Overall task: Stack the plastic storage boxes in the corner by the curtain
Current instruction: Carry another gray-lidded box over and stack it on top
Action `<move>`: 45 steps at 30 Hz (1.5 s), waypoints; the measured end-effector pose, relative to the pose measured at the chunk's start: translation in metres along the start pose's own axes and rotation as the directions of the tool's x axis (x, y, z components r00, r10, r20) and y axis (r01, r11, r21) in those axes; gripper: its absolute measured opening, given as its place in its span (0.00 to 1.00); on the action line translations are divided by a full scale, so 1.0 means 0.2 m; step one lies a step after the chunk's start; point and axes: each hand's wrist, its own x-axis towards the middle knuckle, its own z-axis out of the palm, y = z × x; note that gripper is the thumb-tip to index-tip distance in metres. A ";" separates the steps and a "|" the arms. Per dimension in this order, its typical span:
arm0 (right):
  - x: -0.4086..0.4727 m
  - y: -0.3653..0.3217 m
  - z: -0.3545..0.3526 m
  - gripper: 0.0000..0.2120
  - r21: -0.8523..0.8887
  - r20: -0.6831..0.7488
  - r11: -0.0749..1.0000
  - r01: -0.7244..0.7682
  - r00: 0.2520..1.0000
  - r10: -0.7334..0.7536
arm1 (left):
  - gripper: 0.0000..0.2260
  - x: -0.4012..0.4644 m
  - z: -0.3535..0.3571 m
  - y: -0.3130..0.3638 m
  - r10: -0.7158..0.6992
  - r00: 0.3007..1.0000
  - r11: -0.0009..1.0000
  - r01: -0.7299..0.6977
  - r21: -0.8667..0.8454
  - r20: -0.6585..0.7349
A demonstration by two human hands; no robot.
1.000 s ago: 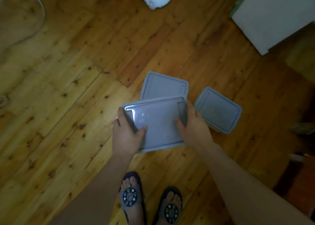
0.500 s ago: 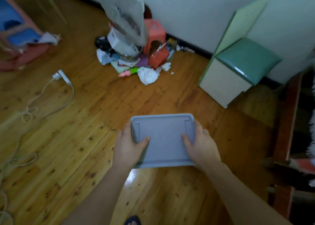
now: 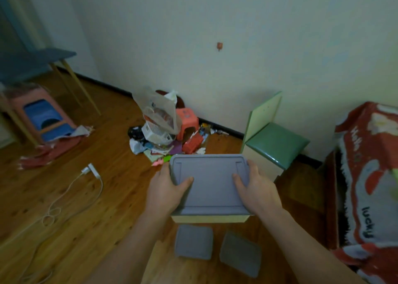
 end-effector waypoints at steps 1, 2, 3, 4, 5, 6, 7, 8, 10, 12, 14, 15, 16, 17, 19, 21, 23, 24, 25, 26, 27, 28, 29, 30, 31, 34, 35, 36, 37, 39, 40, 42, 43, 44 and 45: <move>0.02 -0.03 -0.10 0.31 -0.008 -0.007 1.000 0.004 1.000 -0.004 | 0.31 0.02 -0.07 0.08 0.021 1.000 1.000 -0.021 0.012 -0.012; 0.03 -0.06 -0.18 0.31 -0.009 -0.010 1.000 0.010 1.000 -0.010 | 0.29 0.04 -0.13 0.15 0.033 0.999 0.999 -0.033 0.026 -0.023; 0.04 -0.08 -0.25 0.31 -0.008 -0.019 1.000 0.017 1.000 -0.017 | 0.27 0.05 -0.17 0.21 0.039 0.999 0.998 -0.038 0.044 -0.036; 0.05 -0.11 -0.36 0.31 0.011 -0.043 1.000 0.026 0.999 -0.026 | 0.26 0.07 -0.24 0.31 0.054 0.997 0.997 -0.050 0.060 -0.060; 0.06 -0.13 -0.42 0.31 0.025 -0.048 0.999 0.032 0.998 -0.031 | 0.25 0.09 -0.28 0.36 0.055 0.996 0.995 -0.049 0.088 -0.068; 0.07 -0.16 -0.52 0.31 0.038 -0.070 0.999 0.037 0.997 -0.034 | 0.24 0.11 -0.35 0.44 0.071 0.994 0.993 -0.061 0.105 -0.087; 0.08 -0.18 -0.60 0.30 0.043 -0.078 0.998 0.042 0.996 -0.038 | 0.24 0.12 -0.39 0.50 0.084 0.992 0.990 -0.073 0.120 -0.092; 0.10 -0.21 -0.68 0.30 0.050 -0.086 0.998 0.048 0.995 -0.044 | 0.23 0.14 -0.44 0.56 0.099 0.990 0.988 -0.086 0.127 -0.099; 0.11 -0.26 -0.85 0.29 0.049 -0.109 0.997 0.063 0.992 -0.058 | 0.22 0.16 -0.55 0.69 0.139 0.983 0.982 -0.122 0.141 -0.118; 0.13 -0.29 -0.98 0.29 0.035 -0.122 0.996 0.077 0.990 -0.072 | 0.23 0.18 -0.63 0.77 0.166 0.978 0.976 -0.146 0.160 -0.124; 0.14 -0.33 -1.10 0.28 0.011 -0.138 0.995 0.095 0.986 -0.092 | 0.24 0.20 -0.72 0.86 0.188 0.975 0.970 -0.165 0.176 -0.119; 0.14 -0.34 -1.15 0.28 0.004 -0.147 0.995 0.102 0.984 -0.100 | 0.25 0.20 -0.75 0.90 0.195 0.974 0.968 -0.173 0.182 -0.113; 0.15 -0.35 -1.20 0.27 0.000 -0.165 0.994 0.105 0.981 -0.104 | 0.26 0.21 -0.79 0.95 0.219 0.970 0.963 -0.197 0.186 -0.108; 0.14 -0.36 -1.26 0.27 -0.007 -0.180 0.995 0.104 0.978 -0.103 | 0.27 0.20 -0.82 1.00 0.235 0.966 0.959 -0.213 0.186 -0.104; 0.13 -0.38 -1.36 0.27 -0.007 -0.205 0.995 0.102 0.973 -0.101 | 0.28 0.19 -0.90 1.10 0.260 0.959 0.954 -0.237 0.182 -0.113; 0.12 -0.39 -1.44 0.27 0.000 -0.213 0.995 0.097 0.972 -0.095 | 0.30 0.19 -0.96 1.19 0.277 0.955 0.946 -0.251 0.207 -0.106; 0.11 -0.39 -1.50 0.27 -0.007 -0.219 0.996 0.090 0.972 -0.090 | 0.31 0.19 -1.01 1.24 0.272 0.959 0.943 -0.250 0.218 -0.081; 0.10 -0.39 -1.54 0.28 -0.010 -0.227 0.997 0.083 0.970 -0.083 | 0.31 0.19 -1.02 1.27 0.273 0.959 0.945 -0.254 0.206 -0.074; 0.10 -0.39 -1.57 0.28 -0.015 -0.233 0.997 0.073 0.970 -0.074 | 0.31 0.19 -1.04 1.29 0.270 0.960 0.948 -0.253 0.191 -0.070; 0.09 -0.39 -1.59 0.28 -0.020 -0.240 0.998 0.063 0.969 -0.066 | 0.31 0.19 -1.05 1.31 0.274 0.959 0.950 -0.258 0.175 -0.071; 0.08 -0.39 -1.61 0.28 -0.023 -0.244 0.998 0.051 0.968 -0.055 | 0.31 0.19 -1.05 1.33 0.274 0.960 0.952 -0.262 0.156 -0.065; 0.07 -0.38 -1.63 0.28 -0.020 -0.250 0.999 0.043 0.967 -0.046 | 0.31 0.19 -1.06 1.35 0.280 0.958 0.953 -0.271 0.134 -0.059; 0.07 -0.38 -1.64 0.28 -0.011 -0.256 0.999 0.035 0.966 -0.037 | 0.31 0.20 -1.06 1.36 0.285 0.957 0.953 -0.277 0.122 -0.048; 0.05 -0.37 -1.66 0.28 -0.002 -0.261 1.000 0.026 0.965 -0.026 | 0.32 0.20 -1.06 1.38 0.294 0.955 0.950 -0.288 0.122 -0.040; 0.05 -0.36 -1.67 0.28 -0.001 -0.265 1.000 0.017 0.964 -0.016 | 0.32 0.21 -1.06 1.39 0.304 0.952 0.946 -0.298 0.130 -0.035; 0.01 -0.34 -1.71 0.28 -0.004 -0.280 1.000 -0.021 0.960 0.019 | 0.33 0.22 -1.04 1.44 0.339 0.940 0.934 -0.334 0.125 -0.027; 0.00 -0.33 -1.72 0.28 -0.006 -0.289 0.999 -0.039 0.957 0.035 | 0.32 0.22 -1.03 1.46 0.355 0.935 0.929 -0.350 0.121 -0.015; -0.01 -0.32 -1.74 0.28 -0.011 -0.296 0.998 -0.058 0.954 0.052 | 0.32 0.23 -1.02 1.48 0.371 0.929 0.922 -0.368 0.120 -0.007; -0.02 -0.31 -1.76 0.28 -0.019 -0.305 0.997 -0.077 0.950 0.068 | 0.32 0.24 -1.01 1.50 0.386 0.923 0.916 -0.384 0.120 0.007; -0.06 -0.28 -1.79 0.29 -0.029 -0.313 0.994 -0.108 0.945 0.094 | 0.32 0.24 -0.98 1.54 0.409 0.912 0.906 -0.410 0.107 0.028; -0.08 -0.26 -1.82 0.29 -0.029 -0.328 0.990 -0.136 0.937 0.119 | 0.33 0.25 -0.97 1.57 0.430 0.902 0.897 -0.432 0.096 0.046; -0.12 -0.24 -1.86 0.29 -0.020 -0.350 0.982 -0.187 0.921 0.169 | 0.34 0.24 -0.95 1.63 0.460 0.885 0.880 -0.465 0.097 0.075; -0.15 -0.22 -1.88 0.29 -0.021 -0.362 0.978 -0.209 0.913 0.187 | 0.35 0.22 -0.93 1.66 0.473 0.877 0.873 -0.480 0.091 0.082; -0.18 -0.20 -1.89 0.29 -0.028 -0.370 0.972 -0.234 0.906 0.207 | 0.35 0.21 -0.92 1.69 0.491 0.867 0.865 -0.497 0.076 0.082; -0.21 -0.18 -1.90 0.29 -0.036 -0.376 0.965 -0.260 0.898 0.228 | 0.33 0.18 -0.91 1.71 0.513 0.855 0.854 -0.517 0.053 0.081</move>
